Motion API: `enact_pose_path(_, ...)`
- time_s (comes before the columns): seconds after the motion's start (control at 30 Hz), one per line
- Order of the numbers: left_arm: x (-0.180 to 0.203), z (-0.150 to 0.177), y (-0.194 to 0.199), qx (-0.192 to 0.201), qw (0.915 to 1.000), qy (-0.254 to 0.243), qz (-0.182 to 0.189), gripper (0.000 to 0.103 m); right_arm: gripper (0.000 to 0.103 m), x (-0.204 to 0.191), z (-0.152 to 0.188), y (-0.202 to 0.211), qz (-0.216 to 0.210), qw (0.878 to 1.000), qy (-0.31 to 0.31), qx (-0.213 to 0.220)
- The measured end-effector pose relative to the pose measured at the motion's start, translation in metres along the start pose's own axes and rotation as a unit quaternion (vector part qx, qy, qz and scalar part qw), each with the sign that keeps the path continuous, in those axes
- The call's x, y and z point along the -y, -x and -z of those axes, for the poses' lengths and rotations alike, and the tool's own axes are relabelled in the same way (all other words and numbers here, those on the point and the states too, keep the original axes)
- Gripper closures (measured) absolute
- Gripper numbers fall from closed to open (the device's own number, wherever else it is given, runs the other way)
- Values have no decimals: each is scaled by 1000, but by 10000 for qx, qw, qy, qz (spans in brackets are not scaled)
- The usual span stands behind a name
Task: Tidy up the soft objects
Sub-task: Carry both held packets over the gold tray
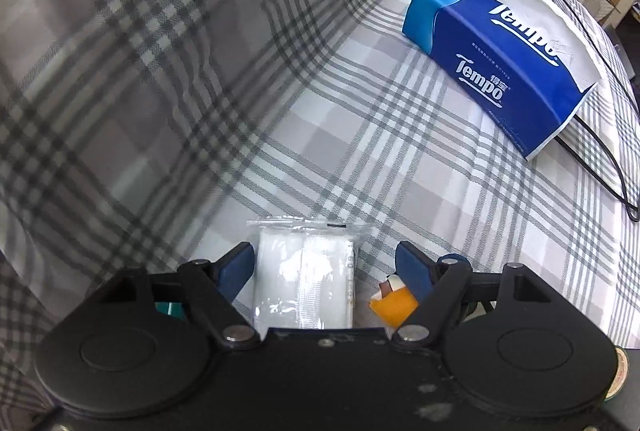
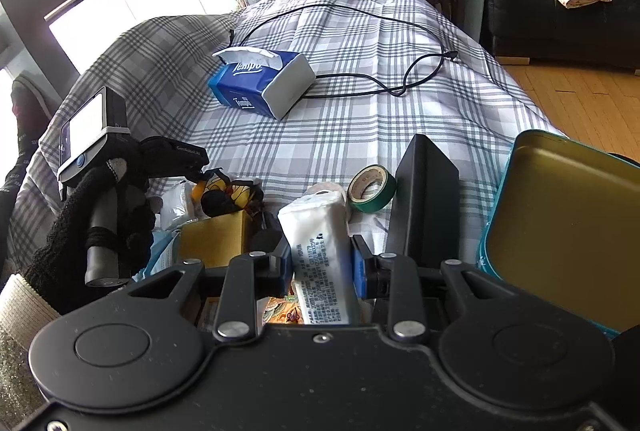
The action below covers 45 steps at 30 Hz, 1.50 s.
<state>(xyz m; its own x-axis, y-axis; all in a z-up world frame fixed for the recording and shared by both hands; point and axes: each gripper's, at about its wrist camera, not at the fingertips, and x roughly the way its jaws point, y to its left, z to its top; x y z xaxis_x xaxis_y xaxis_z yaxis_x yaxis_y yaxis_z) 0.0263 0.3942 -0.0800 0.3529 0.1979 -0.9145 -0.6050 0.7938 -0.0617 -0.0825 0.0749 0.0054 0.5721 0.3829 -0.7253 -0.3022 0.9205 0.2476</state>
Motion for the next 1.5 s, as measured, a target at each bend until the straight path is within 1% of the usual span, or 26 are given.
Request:
enact_pose_path(0.13, -15, -1, -2, -30, 9996, 288, -40, 26, 72, -8, -2, 0, 51, 9999, 101, -12)
enact_pose_path(0.2, -22, -3, -6, -137, 9992, 368, -51, 26, 72, -14, -2, -1, 42, 9998, 186, -20)
enact_pose_path(0.27, -23, -3, -10, -202, 9992, 348, -37, 24, 72, -20, -3, -1, 27, 9997, 249, -32)
enact_pose_path(0.37, -16, -1, -13, -195, 9997, 146, -78, 19, 72, -25, -3, -2, 17, 9996, 288, -39)
enact_pose_path(0.43, -11, 0, -14, -154, 9998, 29, -98, 19, 72, -25, -2, -1, 24, 9995, 303, -35)
enact_pose_path(0.47, -9, 1, -14, -123, 9999, -16, -83, 22, 72, -24, -2, 0, 32, 9995, 310, -28)
enact_pose_path(0.5, -8, 2, -13, -84, 9999, -56, -54, 31, 72, -24, -2, 1, 46, 9995, 306, -17)
enact_pose_path(0.53, -7, 2, -11, -35, 9999, -92, -33, 38, 72, -23, -2, 2, 61, 9996, 292, -6)
enact_pose_path(0.57, -7, 2, -9, -4, 9999, -132, -10, 56, 72, -21, -1, 2, 73, 9996, 268, 3)
enact_pose_path(0.67, -10, 2, 0, -15, 9998, -27, 199, 58, 72, -17, -1, 4, 81, 9998, 187, 34)
enact_pose_path(0.73, -13, 3, 6, 9, 9998, 67, 195, 58, 72, -15, -1, 6, 72, 9998, 154, 59)
enact_pose_path(0.83, -16, 3, 25, 198, 9997, 97, 113, 58, 72, -11, -1, 12, 58, 9998, 118, 135)
enact_pose_path(0.93, -16, 2, 53, 415, 9990, 121, 125, 58, 72, -2, -3, 20, 85, 9996, 19, 252)
enact_pose_path(1.03, -6, 2, 85, 675, 9976, -37, 142, 58, 72, 13, -7, 30, 172, 9989, -174, 405)
enact_pose_path(1.17, 24, 10, 126, 944, 9939, -462, 326, 57, 72, 45, -10, 43, 439, 9958, -543, 586)
enact_pose_path(1.27, 59, 26, 152, 1098, 9883, -908, 540, 57, 72, 73, -9, 51, 724, 9911, -887, 685)
enact_pose_path(1.4, 108, 54, 174, 1038, 9790, -1478, 946, 57, 72, 107, -4, 57, 1431, 9777, -1279, 852)
enact_pose_path(1.5, 147, 77, 182, 878, 9705, -1865, 1250, 57, 72, 129, 2, 58, 2055, 9615, -1567, 930)
